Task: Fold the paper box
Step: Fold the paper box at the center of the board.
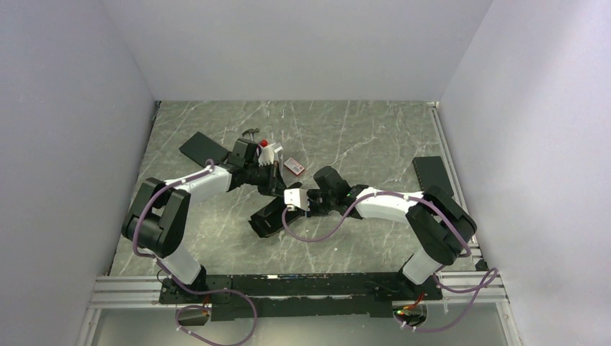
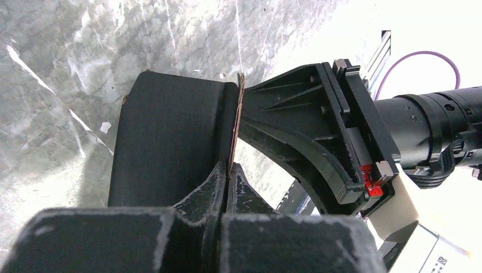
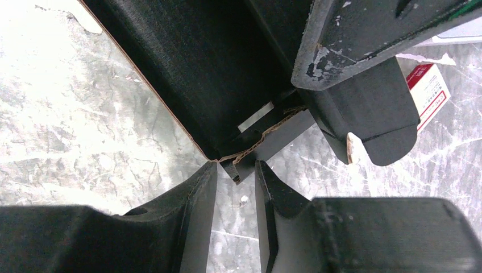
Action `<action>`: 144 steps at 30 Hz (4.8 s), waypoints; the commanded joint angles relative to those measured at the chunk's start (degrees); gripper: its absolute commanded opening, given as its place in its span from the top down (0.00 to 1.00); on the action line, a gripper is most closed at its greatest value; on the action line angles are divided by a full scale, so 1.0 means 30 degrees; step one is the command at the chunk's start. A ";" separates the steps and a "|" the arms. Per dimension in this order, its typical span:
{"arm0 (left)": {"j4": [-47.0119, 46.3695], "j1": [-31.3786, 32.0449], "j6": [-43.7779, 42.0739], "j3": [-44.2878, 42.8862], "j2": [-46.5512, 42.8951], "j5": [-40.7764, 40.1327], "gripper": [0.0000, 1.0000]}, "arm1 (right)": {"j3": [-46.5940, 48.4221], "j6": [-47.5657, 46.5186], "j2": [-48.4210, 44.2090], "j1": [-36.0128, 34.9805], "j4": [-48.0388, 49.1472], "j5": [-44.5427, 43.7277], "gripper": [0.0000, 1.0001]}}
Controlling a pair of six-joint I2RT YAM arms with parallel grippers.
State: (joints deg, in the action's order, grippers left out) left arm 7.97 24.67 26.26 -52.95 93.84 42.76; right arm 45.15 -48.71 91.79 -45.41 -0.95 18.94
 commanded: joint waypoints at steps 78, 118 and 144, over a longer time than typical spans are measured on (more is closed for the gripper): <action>-0.9185 -0.1308 0.6915 0.5109 -0.2302 0.1857 1.00 | 0.0429 0.0223 0.1166 -0.0886 0.1767 0.1032 0.44; -0.9583 -0.1308 0.7545 0.5548 -0.2248 0.1438 1.00 | -0.0136 0.0131 0.0034 -0.0743 0.3303 0.1025 0.72; -0.7483 -0.1308 0.7807 0.5485 -0.2989 -0.1503 1.00 | -0.0345 -0.1608 -0.0472 -0.1589 0.3878 -0.0600 0.80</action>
State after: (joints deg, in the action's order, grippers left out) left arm -19.16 20.45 50.09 -35.14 86.56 43.55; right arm 43.38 -52.27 91.92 -48.90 4.89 15.94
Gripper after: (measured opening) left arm 0.016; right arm 0.212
